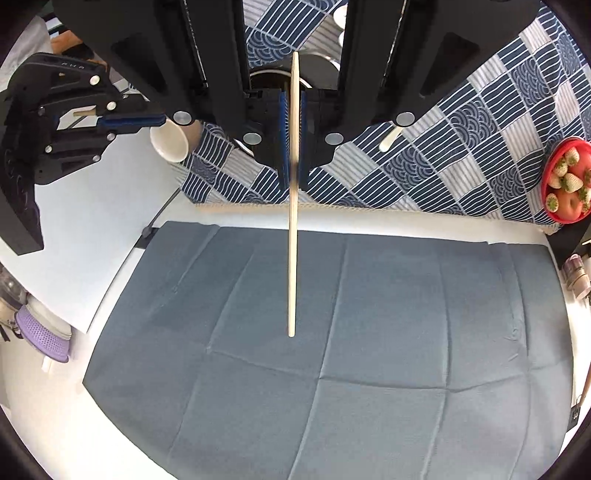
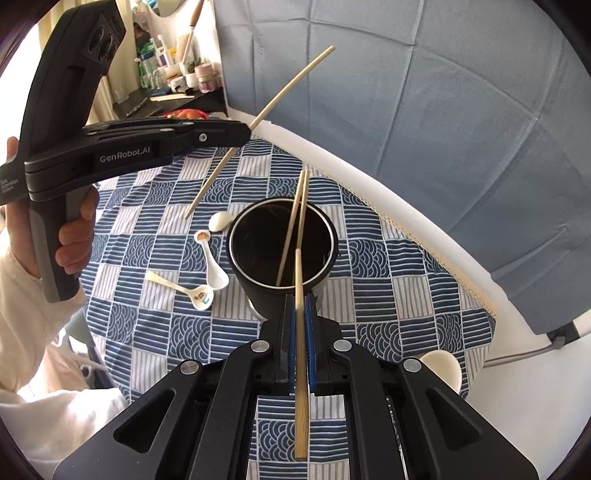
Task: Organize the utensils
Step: 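Lower both chopsticks into the black holder and open both grippers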
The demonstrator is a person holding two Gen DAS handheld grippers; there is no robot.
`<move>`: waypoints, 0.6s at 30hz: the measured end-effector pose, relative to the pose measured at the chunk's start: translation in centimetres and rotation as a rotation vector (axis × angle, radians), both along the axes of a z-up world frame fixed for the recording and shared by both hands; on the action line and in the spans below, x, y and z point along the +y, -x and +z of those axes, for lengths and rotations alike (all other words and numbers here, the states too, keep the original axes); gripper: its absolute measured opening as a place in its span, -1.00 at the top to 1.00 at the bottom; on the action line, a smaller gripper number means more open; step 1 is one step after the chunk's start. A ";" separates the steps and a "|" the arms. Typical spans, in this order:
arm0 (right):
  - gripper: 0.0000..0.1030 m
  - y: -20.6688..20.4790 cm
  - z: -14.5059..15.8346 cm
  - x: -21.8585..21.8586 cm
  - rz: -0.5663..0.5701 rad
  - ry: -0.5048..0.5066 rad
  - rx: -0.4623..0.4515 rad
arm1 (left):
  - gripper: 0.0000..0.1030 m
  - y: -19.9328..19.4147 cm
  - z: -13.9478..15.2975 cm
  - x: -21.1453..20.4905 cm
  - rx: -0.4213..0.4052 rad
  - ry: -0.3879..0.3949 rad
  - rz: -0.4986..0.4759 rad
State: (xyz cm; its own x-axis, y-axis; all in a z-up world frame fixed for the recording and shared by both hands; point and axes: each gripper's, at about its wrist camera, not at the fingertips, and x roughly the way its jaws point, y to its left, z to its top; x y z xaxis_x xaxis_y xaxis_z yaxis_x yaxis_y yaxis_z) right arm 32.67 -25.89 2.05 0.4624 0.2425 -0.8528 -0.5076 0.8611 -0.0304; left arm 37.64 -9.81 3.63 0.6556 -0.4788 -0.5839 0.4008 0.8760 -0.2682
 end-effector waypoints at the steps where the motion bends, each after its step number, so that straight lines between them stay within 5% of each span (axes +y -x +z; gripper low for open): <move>1: 0.91 -0.1 0.0 0.0 0.000 0.006 0.003 | 0.90 -0.3 -0.1 -0.3 -0.007 0.017 -0.009; 18: 0.91 -3.5 -1.6 0.9 0.044 0.042 0.078 | 0.90 -4.0 -6.0 -1.7 0.060 0.101 -0.046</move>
